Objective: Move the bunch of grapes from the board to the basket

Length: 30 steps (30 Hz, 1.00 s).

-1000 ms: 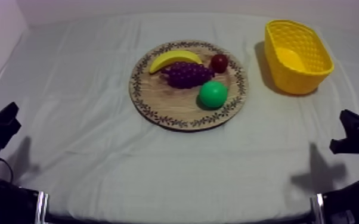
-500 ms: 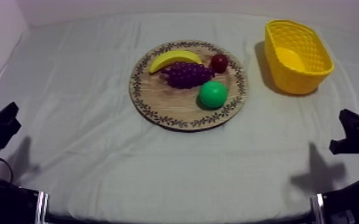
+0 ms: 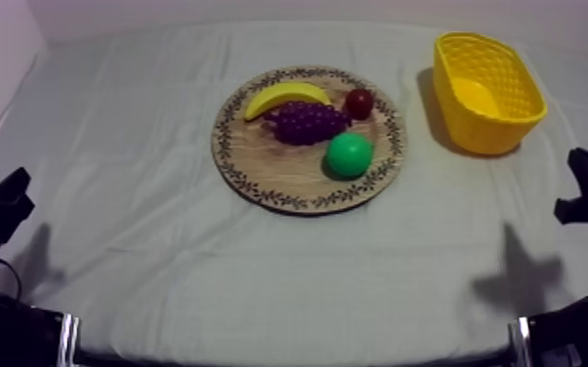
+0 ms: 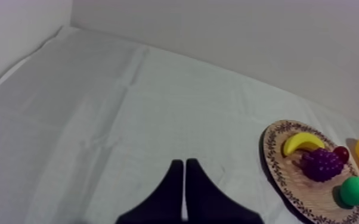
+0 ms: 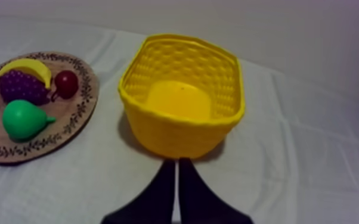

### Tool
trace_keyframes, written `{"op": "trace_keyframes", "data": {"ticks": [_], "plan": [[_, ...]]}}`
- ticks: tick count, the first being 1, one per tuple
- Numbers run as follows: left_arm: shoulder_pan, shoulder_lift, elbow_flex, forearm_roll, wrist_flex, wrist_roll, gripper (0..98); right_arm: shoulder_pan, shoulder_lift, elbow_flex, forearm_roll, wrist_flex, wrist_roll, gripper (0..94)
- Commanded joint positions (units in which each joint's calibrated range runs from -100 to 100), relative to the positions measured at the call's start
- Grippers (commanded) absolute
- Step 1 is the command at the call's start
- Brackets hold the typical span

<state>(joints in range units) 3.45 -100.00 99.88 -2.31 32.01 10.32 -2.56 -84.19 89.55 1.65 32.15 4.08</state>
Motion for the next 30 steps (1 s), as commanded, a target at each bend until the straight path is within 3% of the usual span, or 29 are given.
{"op": "trace_keyframes", "data": {"ticks": [1, 22, 30], "plan": [[0.0, 0.0, 0.0, -0.01, 0.0, 0.0, 0.1, 0.0, 2.9, -4.2, -0.4, -0.1, 0.7, 0.5], [0.0, 0.0, 0.0, -0.01, 0.0, 0.0, 0.1, -1.4, 29.2, -37.8, -4.8, 3.7, 6.5, 0.5], [0.0, 0.0, 0.0, -0.01, 0.0, 0.0, 0.1, -3.8, 40.2, -51.0, -8.5, 8.3, 8.7, 0.5]]}}
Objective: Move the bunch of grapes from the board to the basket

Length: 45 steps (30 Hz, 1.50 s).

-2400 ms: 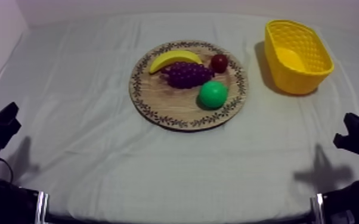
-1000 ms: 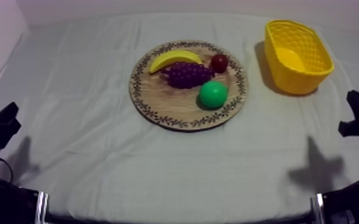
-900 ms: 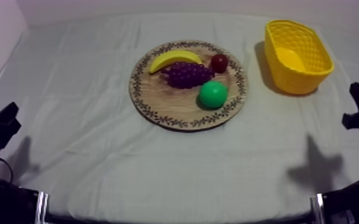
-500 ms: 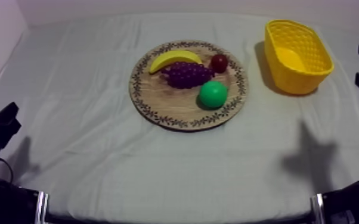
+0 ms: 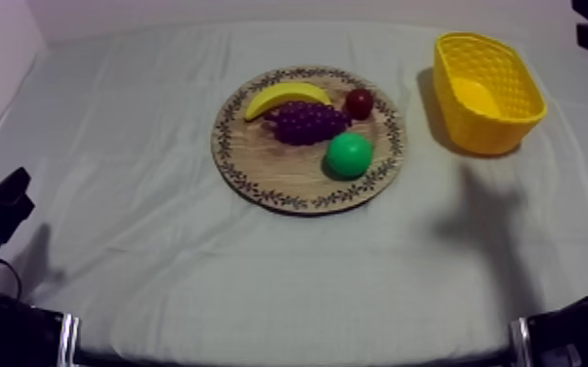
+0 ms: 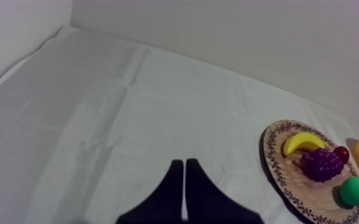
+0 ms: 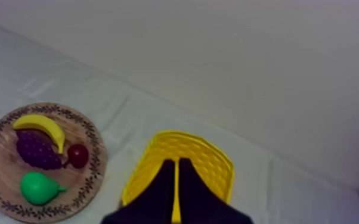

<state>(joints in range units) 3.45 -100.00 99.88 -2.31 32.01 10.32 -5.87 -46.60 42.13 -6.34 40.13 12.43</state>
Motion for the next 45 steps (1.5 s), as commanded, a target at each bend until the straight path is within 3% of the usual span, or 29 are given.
{"op": "trace_keyframes", "data": {"ticks": [1, 5, 14, 32, 45], "plan": [[0.0, 0.0, 0.0, -0.01, 0.0, 0.0, 0.1, -0.9, 4.0, -5.1, -1.0, 0.7, 0.7, 0.5], [0.0, 0.0, 0.0, -0.01, 0.0, 0.0, 0.1, -2.7, 9.1, -10.3, -2.7, 1.5, 1.9, 0.5], [0.0, 0.0, 0.0, -0.01, 0.0, 0.0, 0.1, -6.6, 20.3, -22.9, -3.3, 5.8, 2.1, 0.5], [0.0, 0.0, 0.0, -0.01, 0.0, 0.0, 0.1, -14.6, 42.6, -57.1, 1.6, 29.6, -2.7, 0.5], [0.0, 0.0, 0.0, -0.01, 0.0, 0.0, 0.1, -16.8, 54.9, -72.2, 3.8, 39.4, -3.9, 0.6]]}}
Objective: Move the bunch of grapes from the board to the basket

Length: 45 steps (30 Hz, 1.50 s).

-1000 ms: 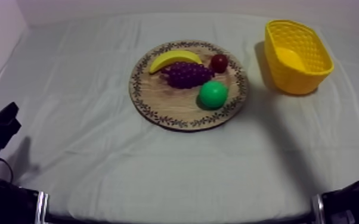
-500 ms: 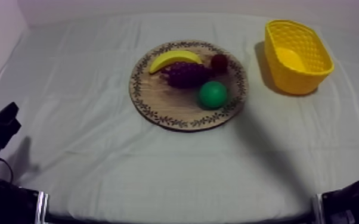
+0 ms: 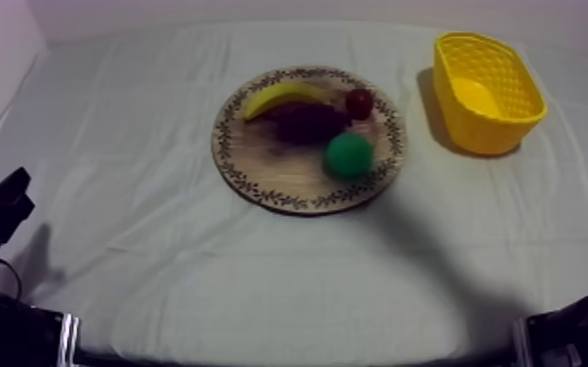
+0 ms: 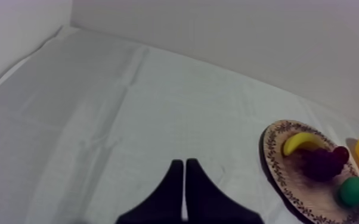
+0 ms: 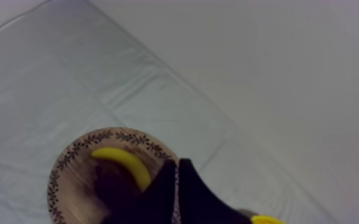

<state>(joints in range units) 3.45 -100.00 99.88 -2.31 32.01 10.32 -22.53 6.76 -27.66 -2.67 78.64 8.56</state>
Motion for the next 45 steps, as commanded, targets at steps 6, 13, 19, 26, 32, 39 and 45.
{"op": "trace_keyframes", "data": {"ticks": [6, 13, 19, 26, 32, 39, 45], "plan": [[0.0, 0.0, 0.0, -0.01, 0.0, 0.0, 0.1, -0.6, 6.5, -8.3, 0.8, 4.0, 0.5, 0.6], [0.0, 0.0, 0.0, -0.01, 0.0, 0.0, 0.1, -1.3, 10.2, -11.7, 2.1, 6.4, 0.6, 0.6], [0.0, 0.0, 0.0, -0.01, 0.0, 0.0, 0.1, -1.5, 13.1, -11.8, 2.0, 9.1, 0.3, 0.6], [0.0, 0.0, 0.0, -0.01, 0.0, 0.0, 0.1, -1.7, 17.3, -8.7, 2.2, 9.5, -0.3, 0.6], [0.0, 0.0, 0.0, -0.01, 0.0, 0.0, 0.1, -1.6, 20.5, -6.7, 2.5, 7.7, -0.6, 0.7], [0.0, 0.0, 0.0, -0.01, 0.0, 0.0, 0.1, -1.6, 22.2, -5.5, 3.2, 6.1, -0.5, 0.7], [0.0, 0.0, 0.0, -0.01, 0.0, 0.0, 0.1, -1.7, 22.4, -4.7, 3.6, 4.7, 1.1, 0.7]]}}
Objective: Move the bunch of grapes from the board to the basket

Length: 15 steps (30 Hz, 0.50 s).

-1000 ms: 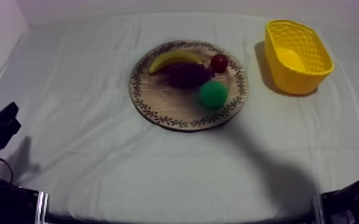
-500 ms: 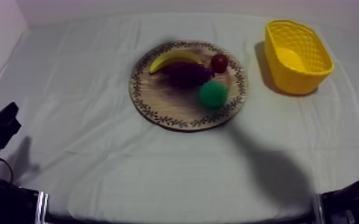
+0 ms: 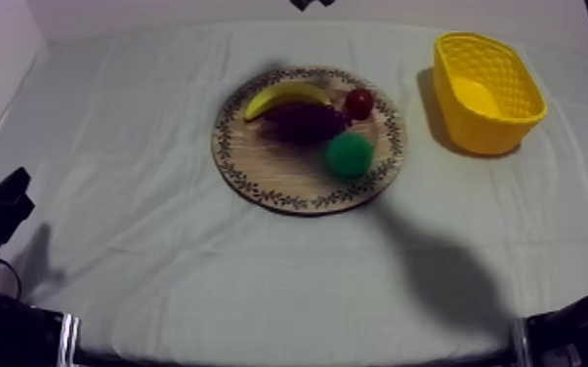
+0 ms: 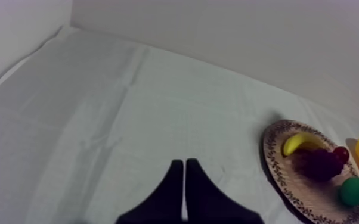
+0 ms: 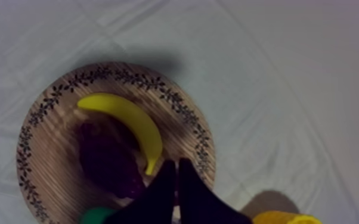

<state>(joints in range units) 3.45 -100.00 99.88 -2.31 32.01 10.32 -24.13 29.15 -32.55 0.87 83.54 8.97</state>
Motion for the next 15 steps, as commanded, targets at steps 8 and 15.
{"op": "trace_keyframes", "data": {"ticks": [8, 15], "plan": [[0.0, 0.0, 0.0, -0.01, 0.0, 0.0, 0.1, -1.0, -0.5, 1.5, 0.9, 3.9, 11.8, 0.7], [0.0, 0.0, 0.0, -0.01, 0.0, 0.0, 0.1, -0.8, -2.1, 3.2, 0.6, 12.0, 21.9, 0.7]]}}
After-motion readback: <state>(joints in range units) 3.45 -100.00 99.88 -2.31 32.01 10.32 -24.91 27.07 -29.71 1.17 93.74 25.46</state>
